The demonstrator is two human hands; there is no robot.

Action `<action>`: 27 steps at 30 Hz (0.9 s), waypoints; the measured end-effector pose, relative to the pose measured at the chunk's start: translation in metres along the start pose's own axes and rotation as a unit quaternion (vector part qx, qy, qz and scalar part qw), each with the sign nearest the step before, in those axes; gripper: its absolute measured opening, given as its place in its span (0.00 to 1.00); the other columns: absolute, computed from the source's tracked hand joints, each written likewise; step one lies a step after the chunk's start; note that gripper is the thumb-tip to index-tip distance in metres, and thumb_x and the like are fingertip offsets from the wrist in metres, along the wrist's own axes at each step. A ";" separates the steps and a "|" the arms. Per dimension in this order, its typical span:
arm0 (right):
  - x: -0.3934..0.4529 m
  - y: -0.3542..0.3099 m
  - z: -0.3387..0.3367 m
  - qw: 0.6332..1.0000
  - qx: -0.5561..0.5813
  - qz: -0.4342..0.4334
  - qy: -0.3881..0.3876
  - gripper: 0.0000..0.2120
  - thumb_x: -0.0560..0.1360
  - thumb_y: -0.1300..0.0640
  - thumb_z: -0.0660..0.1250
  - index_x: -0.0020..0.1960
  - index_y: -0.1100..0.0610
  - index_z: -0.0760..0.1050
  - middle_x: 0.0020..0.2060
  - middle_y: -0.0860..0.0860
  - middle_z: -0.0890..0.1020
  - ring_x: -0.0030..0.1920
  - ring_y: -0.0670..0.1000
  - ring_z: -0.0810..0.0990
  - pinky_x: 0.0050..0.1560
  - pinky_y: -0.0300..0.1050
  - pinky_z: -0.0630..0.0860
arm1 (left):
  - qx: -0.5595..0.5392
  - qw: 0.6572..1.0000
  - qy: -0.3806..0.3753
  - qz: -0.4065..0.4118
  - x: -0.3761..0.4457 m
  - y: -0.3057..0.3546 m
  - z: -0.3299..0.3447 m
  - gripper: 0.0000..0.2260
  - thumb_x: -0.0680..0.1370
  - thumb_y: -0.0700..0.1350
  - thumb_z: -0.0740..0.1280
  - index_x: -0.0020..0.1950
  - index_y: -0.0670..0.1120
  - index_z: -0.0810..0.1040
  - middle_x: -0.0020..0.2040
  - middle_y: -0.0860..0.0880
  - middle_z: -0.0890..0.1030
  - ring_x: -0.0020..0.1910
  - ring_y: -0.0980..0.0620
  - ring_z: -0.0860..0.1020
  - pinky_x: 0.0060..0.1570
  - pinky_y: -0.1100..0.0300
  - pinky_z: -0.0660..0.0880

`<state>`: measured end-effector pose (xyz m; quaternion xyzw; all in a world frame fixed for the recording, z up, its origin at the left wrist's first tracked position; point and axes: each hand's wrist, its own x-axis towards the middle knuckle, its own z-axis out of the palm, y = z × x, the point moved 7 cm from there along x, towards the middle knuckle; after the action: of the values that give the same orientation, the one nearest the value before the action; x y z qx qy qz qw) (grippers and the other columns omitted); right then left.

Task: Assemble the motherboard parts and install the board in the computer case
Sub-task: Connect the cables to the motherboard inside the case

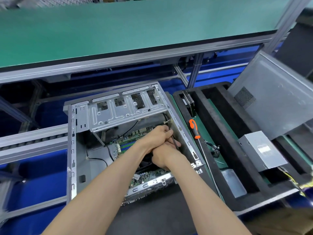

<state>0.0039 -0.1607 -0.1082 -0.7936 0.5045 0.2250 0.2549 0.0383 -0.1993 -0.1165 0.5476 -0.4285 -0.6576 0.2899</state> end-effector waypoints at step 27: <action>-0.018 -0.014 -0.007 1.000 0.022 -0.006 -0.021 0.10 0.80 0.61 0.58 0.56 0.61 0.77 0.46 0.57 0.76 0.44 0.57 0.76 0.41 0.48 0.73 | -0.313 0.931 -0.157 0.101 -0.036 0.043 0.001 0.32 0.74 0.26 0.66 0.73 0.48 0.64 0.49 0.44 0.79 0.48 0.44 0.80 0.52 0.46 0.78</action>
<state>0.0109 -0.1474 -0.0897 -0.7861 0.4988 0.2291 0.2841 0.0423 -0.1889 -0.0617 0.2730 -0.2934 -0.8033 0.4406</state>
